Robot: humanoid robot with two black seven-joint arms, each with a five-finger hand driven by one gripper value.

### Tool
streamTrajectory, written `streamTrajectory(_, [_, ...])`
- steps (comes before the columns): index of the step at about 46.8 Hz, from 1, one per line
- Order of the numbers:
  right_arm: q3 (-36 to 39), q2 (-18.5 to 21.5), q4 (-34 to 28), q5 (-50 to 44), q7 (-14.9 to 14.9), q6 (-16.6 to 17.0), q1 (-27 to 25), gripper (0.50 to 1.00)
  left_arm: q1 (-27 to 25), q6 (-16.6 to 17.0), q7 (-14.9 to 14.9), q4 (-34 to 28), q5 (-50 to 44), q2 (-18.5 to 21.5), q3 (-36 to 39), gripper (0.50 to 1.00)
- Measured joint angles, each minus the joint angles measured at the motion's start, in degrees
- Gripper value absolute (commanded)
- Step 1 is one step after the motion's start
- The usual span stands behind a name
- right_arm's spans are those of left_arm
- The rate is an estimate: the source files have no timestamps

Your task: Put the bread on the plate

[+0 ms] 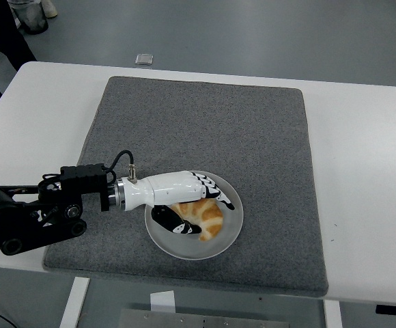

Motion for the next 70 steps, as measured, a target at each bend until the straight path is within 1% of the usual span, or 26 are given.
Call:
streamTrajectory(3, [0.0,0.0,0.0,0.0,0.0,0.0,0.0,0.952,0.0,0.0,0.0,0.0,0.0,0.1,0.0,0.889])
streamTrajectory(6, [-0.1,0.0,0.0,0.0,0.0,0.0,0.0,0.952,0.0,0.0,0.0,-0.1,0.0,0.1,0.0,0.923])
streamTrajectory(12, [0.0,0.0,0.0,0.0,0.0,0.0,0.0,0.952,0.0,0.0,0.0,-0.1,0.0,0.2,-0.3,0.943])
streamTrajectory(14, [0.0,0.0,0.0,0.0,0.0,0.0,0.0,0.952,0.0,0.0,0.0,-0.2,-0.1,0.2,-0.4,0.958])
streamTrajectory(18, [0.0,0.0,0.0,0.0,0.0,0.0,0.0,0.952,-0.1,0.0,0.0,-0.4,-0.6,0.2,-0.6,0.964])
streamTrajectory(23, [0.0,0.0,0.0,0.0,0.0,0.0,0.0,0.952,-0.9,-0.3,0.0,-0.5,-5.0,0.4,-0.6,0.986])
streamTrajectory(29, [0.0,0.0,0.0,0.0,0.0,0.0,0.0,0.952,-2.0,-1.0,0.0,-0.8,-11.0,0.5,-0.6,0.986])
streamTrajectory(33, [0.0,0.0,0.0,0.0,0.0,0.0,0.0,0.952,-3.6,-2.6,0.0,-0.9,-14.9,0.6,-0.7,0.988])
streamTrajectory(36, [0.0,0.0,0.0,0.0,0.0,0.0,0.0,0.952,-4.9,-4.4,0.0,-1.1,-18.6,0.7,-1.6,0.988])
streamTrajectory(40, [0.0,0.0,0.0,0.0,0.0,0.0,0.0,0.952,-6.7,-7.9,0.1,-1.2,-24.0,0.8,-4.3,0.988])
streamTrajectory(45, [0.0,0.0,0.0,0.0,0.0,0.0,0.0,0.952,-10.2,-13.1,0.4,-1.0,-31.7,0.8,-9.4,0.988])
streamTrajectory(48, [0.0,0.0,0.0,0.0,0.0,0.0,0.0,0.952,-12.6,-15.6,0.5,-0.2,-36.7,0.8,-11.6,0.988])
streamTrajectory(50, [0.0,0.0,0.0,0.0,0.0,0.0,0.0,0.952,-14.1,-16.4,0.5,0.6,-38.9,0.7,-12.5,0.988])
streamTrajectory(56, [0.0,0.0,0.0,0.0,0.0,0.0,0.0,0.952,-18.6,-17.0,0.5,4.3,-43.6,0.1,-13.4,0.988])
streamTrajectory(64, [0.0,0.0,0.0,0.0,0.0,0.0,-0.1,0.952,-21.0,-17.0,0.4,9.4,-49.4,-0.2,-16.1,0.988])
streamTrajectory(70, [0.0,0.0,0.1,0.0,0.0,0.0,0.0,0.952,-23.6,-17.0,0.8,14.8,-57.2,-2.8,-16.9,0.988])
